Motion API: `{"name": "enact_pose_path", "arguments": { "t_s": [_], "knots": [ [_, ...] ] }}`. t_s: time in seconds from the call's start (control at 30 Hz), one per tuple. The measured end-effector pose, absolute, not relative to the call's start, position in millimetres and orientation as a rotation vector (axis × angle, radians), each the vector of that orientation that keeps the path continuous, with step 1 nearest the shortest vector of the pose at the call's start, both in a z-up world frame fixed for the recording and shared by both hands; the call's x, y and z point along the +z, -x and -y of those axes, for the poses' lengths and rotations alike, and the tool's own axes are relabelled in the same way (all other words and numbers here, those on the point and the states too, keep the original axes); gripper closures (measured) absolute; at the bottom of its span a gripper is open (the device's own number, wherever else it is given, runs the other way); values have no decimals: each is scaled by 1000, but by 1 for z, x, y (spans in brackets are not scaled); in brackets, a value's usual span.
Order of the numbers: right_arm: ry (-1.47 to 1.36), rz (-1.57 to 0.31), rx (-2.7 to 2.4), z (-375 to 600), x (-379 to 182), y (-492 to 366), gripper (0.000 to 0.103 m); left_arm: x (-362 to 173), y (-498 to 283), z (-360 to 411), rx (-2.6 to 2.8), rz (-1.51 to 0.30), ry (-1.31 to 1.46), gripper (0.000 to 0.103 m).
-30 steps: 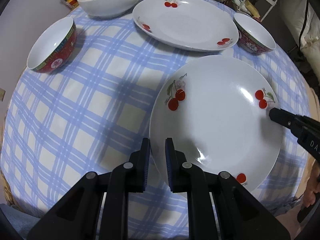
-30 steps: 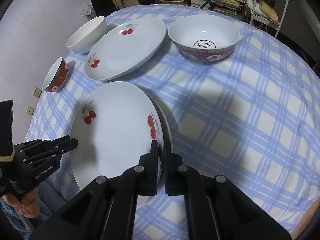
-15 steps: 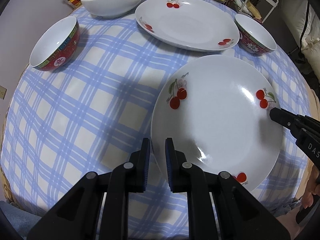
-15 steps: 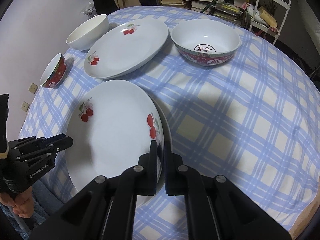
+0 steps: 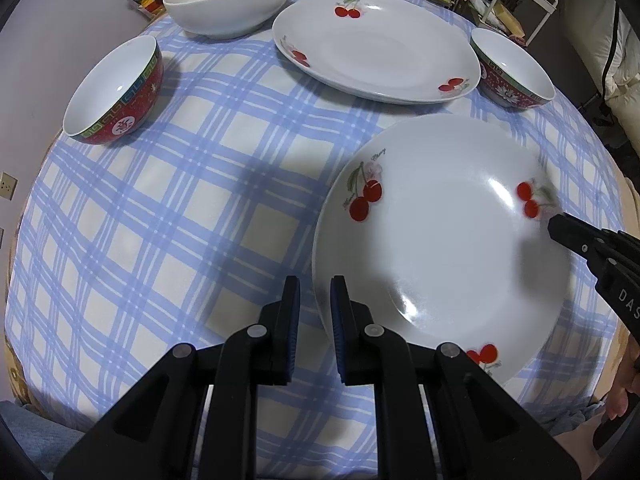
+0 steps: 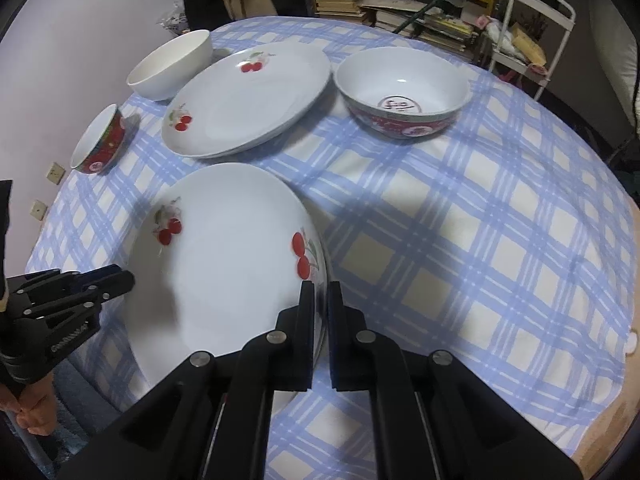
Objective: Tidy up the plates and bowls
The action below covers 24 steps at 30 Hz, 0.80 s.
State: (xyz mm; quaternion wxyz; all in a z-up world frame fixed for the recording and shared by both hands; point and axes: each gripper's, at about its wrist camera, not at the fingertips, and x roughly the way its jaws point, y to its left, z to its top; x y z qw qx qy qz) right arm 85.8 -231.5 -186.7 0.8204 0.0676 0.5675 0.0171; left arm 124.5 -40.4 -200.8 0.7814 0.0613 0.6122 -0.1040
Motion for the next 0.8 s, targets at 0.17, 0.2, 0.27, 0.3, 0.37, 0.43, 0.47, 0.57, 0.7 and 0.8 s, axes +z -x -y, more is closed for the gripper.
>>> {"name": "enact_pose_path", "arguments": {
  "t_s": [0.17,0.2,0.27,0.3,0.37,0.43,0.47,0.57,0.7,0.8],
  "knots": [
    [-182,-1199,51,235,-185,-86,96,-203,-122,41,-223,-1323,-142,88],
    [-177,-1199,49,235,-185,-86,96,-203,-122,42,-222,-1322,-146,88],
    [-180,-1198,49,235,-185,-86,96,-204,-121,44,-219,-1320,-149,88],
    [-184,-1198,49,235,-185,-86,96,-204,-120,44,-218,-1320,-149,87],
    [-186,-1201,46,235,-186,-87,96,-203,-120,44,-216,-1319,-146,87],
    [-184,-1206,43,235,-188,-88,96,-203,-120,43,-212,-1319,-141,87],
    [-183,-1208,43,235,-188,-88,96,-203,-120,42,-209,-1318,-138,86],
    [-190,-1201,45,236,-187,-89,96,-198,-120,41,-204,-1311,-156,86],
    [-197,-1152,44,240,-176,-92,96,-184,-122,40,-193,-1260,-170,84],
    [-218,-1106,47,245,-165,-98,96,-171,-128,40,-186,-1219,-161,81]
  ]
}}
